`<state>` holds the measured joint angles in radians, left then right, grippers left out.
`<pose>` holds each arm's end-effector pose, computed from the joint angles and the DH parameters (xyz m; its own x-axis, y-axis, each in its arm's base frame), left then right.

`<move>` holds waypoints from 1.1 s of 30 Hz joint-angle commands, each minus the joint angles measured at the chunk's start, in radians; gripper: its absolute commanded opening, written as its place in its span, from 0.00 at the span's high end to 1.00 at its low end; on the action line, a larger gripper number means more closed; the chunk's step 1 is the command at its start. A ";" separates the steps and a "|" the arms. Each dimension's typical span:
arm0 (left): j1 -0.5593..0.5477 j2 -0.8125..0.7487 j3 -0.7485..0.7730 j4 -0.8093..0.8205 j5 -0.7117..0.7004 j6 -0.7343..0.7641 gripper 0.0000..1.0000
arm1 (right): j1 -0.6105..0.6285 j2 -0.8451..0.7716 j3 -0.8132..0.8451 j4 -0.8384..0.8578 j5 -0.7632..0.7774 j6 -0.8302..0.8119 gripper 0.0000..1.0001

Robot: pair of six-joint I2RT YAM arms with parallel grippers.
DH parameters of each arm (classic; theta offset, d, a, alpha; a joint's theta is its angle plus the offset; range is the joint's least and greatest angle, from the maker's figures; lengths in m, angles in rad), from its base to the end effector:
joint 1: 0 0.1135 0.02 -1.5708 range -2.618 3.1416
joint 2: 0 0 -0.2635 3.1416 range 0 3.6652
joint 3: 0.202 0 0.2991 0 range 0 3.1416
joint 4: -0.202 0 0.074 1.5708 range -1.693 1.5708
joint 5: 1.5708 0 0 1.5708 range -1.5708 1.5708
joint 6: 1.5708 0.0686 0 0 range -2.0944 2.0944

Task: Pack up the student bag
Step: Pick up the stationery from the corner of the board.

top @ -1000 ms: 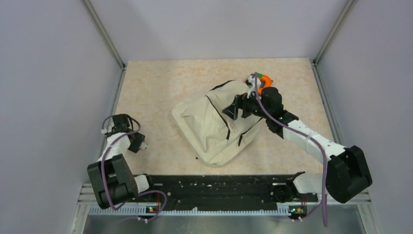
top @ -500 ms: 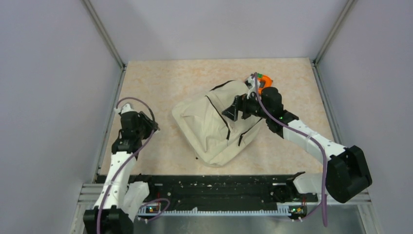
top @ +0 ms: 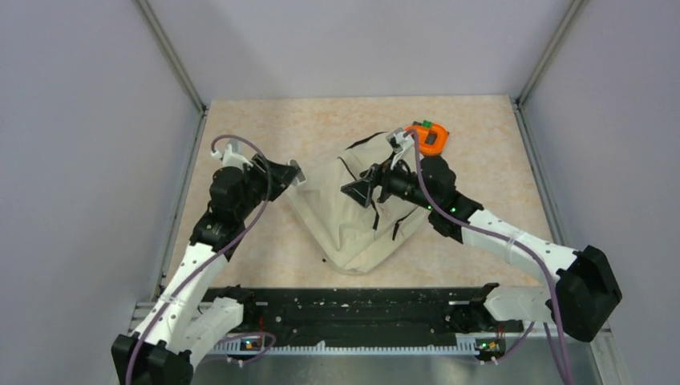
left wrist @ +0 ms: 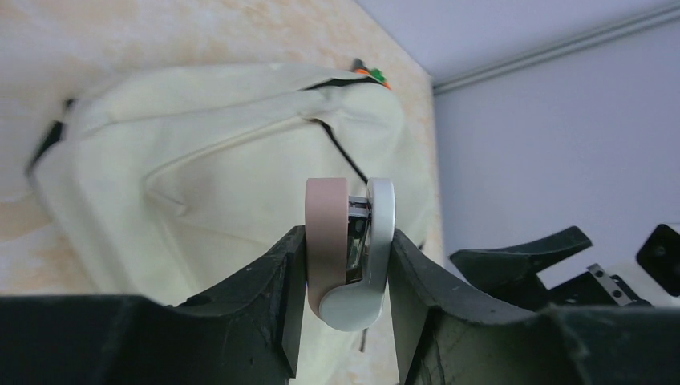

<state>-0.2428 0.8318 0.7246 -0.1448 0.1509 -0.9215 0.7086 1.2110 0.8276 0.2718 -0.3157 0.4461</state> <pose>0.2670 -0.0768 0.3012 -0.4482 -0.7002 -0.5557 0.0364 0.6068 -0.7940 0.2593 0.2503 0.2907 -0.4443 0.1594 -0.8816 -0.7329 0.5012 0.4600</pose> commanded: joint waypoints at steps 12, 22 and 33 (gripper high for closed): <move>-0.248 0.153 -0.002 0.442 -0.003 -0.240 0.55 | 0.219 0.151 0.164 0.117 0.296 -0.182 0.16; -0.279 0.180 -0.026 0.488 0.012 -0.276 0.55 | 0.231 0.201 0.178 0.149 0.472 -0.225 0.59; -0.281 0.216 -0.025 0.505 0.024 -0.296 0.55 | 0.230 0.206 0.188 0.175 0.474 -0.263 0.45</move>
<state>-0.5133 1.0370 0.7021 0.3042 0.1421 -1.2030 0.9329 1.4147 0.9630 0.3576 0.1528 0.2100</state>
